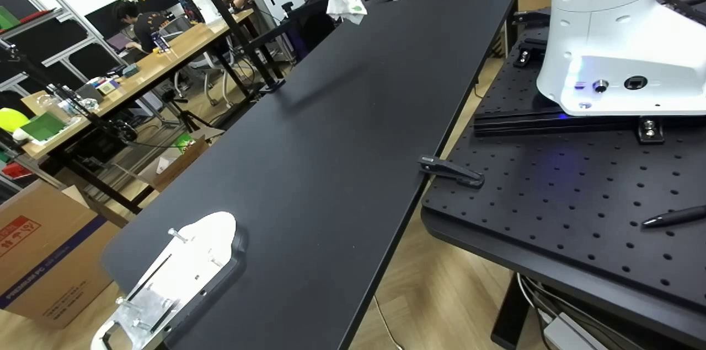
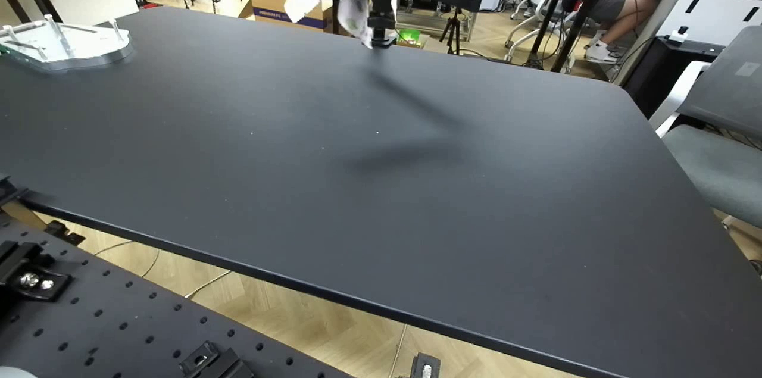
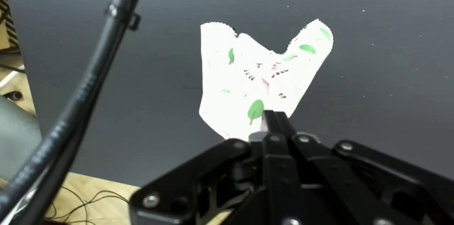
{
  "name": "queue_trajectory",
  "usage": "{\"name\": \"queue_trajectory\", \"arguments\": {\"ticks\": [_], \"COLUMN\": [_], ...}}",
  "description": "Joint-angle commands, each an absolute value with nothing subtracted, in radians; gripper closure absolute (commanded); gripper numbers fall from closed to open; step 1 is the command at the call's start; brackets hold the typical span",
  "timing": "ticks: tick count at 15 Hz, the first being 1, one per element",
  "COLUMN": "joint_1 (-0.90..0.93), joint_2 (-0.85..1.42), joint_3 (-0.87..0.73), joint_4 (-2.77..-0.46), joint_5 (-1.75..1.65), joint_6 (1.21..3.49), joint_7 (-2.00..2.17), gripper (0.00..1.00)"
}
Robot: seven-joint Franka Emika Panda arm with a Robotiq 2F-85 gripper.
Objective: Remove the white cloth from the black stand
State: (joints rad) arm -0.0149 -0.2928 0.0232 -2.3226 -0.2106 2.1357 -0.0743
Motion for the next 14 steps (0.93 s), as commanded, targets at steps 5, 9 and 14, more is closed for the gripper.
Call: {"name": "queue_trajectory", "arguments": {"ticks": [5,9,14], "joint_1": [0.093,0.103,0.104], "joint_2": [-0.323,-0.305,-0.297], "joint_3": [0.144,0.206,0.238], "joint_4": [-2.383,-2.407,-2.417], "joint_5": [-0.233,-0.307,-0.362], "joint_6": [2.148,2.196,2.187], "joint_7": [-0.016,0.078,0.14], "gripper": [1.0,1.0,0.61]}}
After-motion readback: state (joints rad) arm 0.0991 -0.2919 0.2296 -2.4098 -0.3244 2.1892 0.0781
